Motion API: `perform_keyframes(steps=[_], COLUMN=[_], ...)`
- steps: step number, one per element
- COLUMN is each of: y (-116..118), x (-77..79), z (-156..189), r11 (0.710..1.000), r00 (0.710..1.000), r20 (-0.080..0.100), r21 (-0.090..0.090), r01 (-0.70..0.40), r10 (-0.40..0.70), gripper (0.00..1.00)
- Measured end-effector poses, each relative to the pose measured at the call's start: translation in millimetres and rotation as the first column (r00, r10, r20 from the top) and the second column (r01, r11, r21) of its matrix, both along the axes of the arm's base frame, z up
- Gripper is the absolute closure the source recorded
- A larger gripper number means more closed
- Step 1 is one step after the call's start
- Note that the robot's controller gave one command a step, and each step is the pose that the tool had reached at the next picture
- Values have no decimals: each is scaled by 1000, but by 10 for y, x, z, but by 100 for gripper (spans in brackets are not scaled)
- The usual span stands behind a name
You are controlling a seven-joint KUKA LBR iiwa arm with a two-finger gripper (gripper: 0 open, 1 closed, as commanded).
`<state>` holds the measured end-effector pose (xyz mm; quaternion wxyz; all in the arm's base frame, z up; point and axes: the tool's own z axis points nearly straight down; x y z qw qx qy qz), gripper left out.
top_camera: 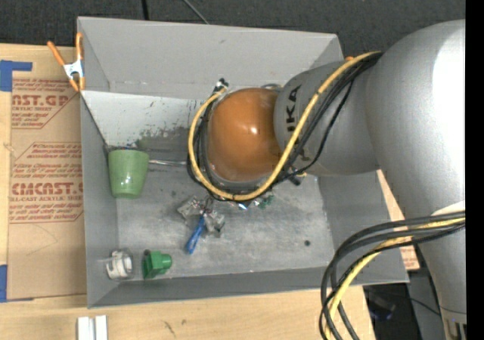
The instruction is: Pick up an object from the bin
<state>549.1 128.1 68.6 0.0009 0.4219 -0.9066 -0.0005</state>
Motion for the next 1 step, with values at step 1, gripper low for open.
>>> perform_keyframes(steps=[1], y=[236], x=[-107], z=[1597], r11=[1000], r00=[1000], r20=[12], r21=[4], r01=[-21], r10=[21], gripper=[100])
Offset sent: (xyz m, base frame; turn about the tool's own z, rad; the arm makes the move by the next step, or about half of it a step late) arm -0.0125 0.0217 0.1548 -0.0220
